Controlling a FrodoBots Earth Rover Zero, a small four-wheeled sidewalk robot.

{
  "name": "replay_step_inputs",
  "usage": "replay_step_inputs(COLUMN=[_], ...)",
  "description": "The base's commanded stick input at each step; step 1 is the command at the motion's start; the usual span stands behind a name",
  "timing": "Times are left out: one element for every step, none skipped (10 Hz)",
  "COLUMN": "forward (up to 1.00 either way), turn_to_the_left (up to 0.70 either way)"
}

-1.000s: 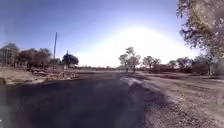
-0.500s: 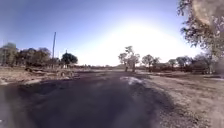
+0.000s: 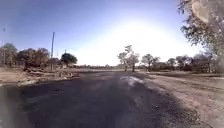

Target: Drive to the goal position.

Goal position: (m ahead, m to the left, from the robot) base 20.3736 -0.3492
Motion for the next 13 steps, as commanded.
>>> replay_step_inputs(forward=[0.5,0.5,0.5,0.5,0.5,0.5,0.5,0.5,0.5,0.5,0.5,0.5,0.5], turn_to_the_left=[0.0,0.0,0.0,0.0,0.0,0.0,0.0,0.0,0.0,0.0,0.0,0.0,0.0])
